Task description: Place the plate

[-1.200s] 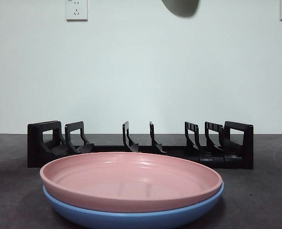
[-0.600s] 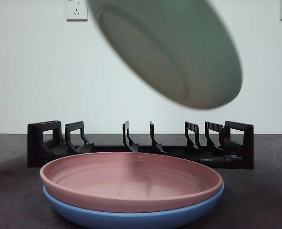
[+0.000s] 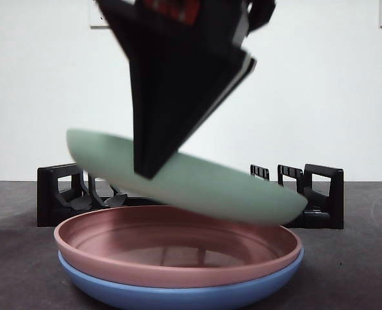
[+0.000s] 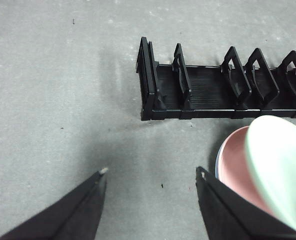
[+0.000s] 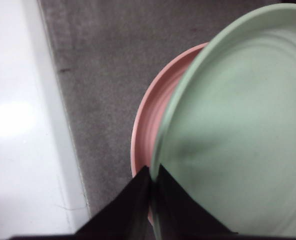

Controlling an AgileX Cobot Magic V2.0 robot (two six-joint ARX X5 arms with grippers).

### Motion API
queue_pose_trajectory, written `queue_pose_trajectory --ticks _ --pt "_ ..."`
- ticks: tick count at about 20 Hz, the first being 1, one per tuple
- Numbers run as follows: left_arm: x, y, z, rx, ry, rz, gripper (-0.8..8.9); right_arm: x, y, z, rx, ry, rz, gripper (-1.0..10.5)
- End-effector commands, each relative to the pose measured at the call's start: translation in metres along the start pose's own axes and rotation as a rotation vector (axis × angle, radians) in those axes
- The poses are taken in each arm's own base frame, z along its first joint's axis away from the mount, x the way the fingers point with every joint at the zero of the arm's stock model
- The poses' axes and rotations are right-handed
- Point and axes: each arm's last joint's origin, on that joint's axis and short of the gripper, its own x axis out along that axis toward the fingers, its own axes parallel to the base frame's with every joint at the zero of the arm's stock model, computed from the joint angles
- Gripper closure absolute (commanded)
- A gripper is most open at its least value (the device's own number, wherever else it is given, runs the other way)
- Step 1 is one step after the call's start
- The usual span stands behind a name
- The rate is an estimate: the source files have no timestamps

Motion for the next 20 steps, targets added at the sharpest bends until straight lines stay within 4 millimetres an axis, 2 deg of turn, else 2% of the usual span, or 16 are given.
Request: queue_pose_trajectory --ticks 1,9,12,16,17,20 --pt "-0.002 -0.001 0.004 -0.006 -0.020 -0.002 5.36 0.008 0.005 0.003 -0.063 0.013 0.000 9.4" --pt "-0.002 -0.001 0.004 -0.006 -0.020 -0.001 5.36 0.035 0.011 0.001 -0.092 0.100 0.015 9.4" --pt "-0.002 -0.001 0.004 -0.006 -0.020 -0.001 5.35 0.038 0.012 0.001 -0.093 0.108 0.027 9.3" --pt "-0.002 -0.001 0.004 -0.006 -0.020 -0.001 5.35 0.038 0.013 0.001 -0.077 0.107 0.050 8.0" --pt "-0.002 -0.001 0.004 -0.006 -0.020 -0.001 5.35 0.035 0.012 0.003 -0.071 0.103 0.049 7.9" --pt "-0.002 -0.001 0.004 -0.006 -0.020 -0.001 5.35 0.009 0.005 0.020 -0.044 0.035 0.043 7.7"
